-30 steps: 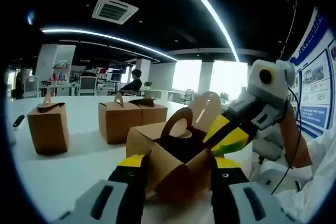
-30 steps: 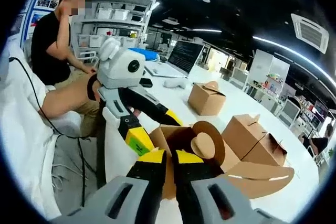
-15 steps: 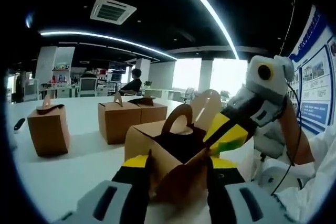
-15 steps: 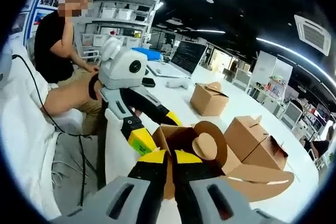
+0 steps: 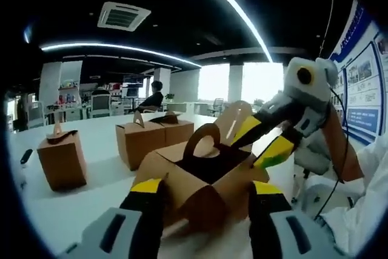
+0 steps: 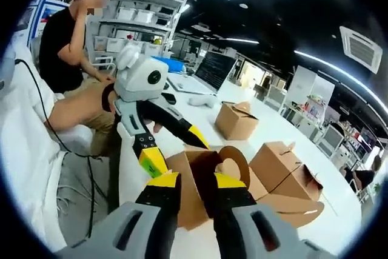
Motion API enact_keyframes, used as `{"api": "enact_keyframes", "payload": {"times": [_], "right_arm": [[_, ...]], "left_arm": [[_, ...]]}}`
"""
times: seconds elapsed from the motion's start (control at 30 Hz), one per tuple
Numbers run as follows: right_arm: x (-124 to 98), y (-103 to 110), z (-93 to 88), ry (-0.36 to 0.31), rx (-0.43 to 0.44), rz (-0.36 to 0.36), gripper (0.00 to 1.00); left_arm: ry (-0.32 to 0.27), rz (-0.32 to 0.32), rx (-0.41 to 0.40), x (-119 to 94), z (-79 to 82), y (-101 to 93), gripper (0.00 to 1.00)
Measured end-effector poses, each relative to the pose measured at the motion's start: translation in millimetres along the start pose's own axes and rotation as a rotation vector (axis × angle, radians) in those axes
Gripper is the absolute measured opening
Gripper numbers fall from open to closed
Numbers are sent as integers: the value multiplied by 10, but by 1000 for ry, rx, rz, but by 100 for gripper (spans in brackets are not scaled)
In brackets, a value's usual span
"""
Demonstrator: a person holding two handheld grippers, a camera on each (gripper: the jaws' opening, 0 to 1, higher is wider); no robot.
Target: Pick up one paper box from the group, open the paper box, and remove the item inside
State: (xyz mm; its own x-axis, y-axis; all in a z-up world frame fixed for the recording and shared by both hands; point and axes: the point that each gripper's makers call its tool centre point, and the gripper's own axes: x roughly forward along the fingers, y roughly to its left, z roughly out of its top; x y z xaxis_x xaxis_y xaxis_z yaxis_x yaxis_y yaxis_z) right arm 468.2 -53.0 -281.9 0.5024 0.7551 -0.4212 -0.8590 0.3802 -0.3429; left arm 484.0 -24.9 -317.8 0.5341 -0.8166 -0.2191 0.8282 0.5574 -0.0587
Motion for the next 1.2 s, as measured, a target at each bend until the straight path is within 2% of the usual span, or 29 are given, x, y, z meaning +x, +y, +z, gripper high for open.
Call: {"api": "enact_keyframes", "payload": {"times": [0.13, 0.23, 0.4, 0.47, 0.53, 0.67, 0.9, 1.03, 1.2], "right_arm": [[-55, -62, 40, -6, -8, -21, 22], [-80, -197, -5, 20, -26, -77, 22], [-49, -222, -55, 26, -15, -81, 22], [-19, -205, -73, 30, -15, -77, 22], [7, -185, -90, 36, -17, -68, 22], [5, -202, -83, 38, -21, -76, 22], [-29, -252, -57, 47, -44, -104, 22], [-28, -293, -63, 76, -108, -141, 22], [0, -272, -23, 71, -139, -133, 22]], "left_arm": [[15, 7, 22, -41, 1, -16, 59], [30, 18, 51, -72, 34, 5, 59], [35, 28, 71, -122, 61, -1, 60], [-7, 21, 79, -156, 150, -17, 60], [-51, -21, 9, -178, 231, -86, 59], [-42, -2, 39, -194, 207, -44, 59], [-47, 4, 42, -197, 214, -34, 58], [-60, 12, 48, -209, 246, -36, 58], [-73, 25, 51, -199, 288, 30, 56]]}}
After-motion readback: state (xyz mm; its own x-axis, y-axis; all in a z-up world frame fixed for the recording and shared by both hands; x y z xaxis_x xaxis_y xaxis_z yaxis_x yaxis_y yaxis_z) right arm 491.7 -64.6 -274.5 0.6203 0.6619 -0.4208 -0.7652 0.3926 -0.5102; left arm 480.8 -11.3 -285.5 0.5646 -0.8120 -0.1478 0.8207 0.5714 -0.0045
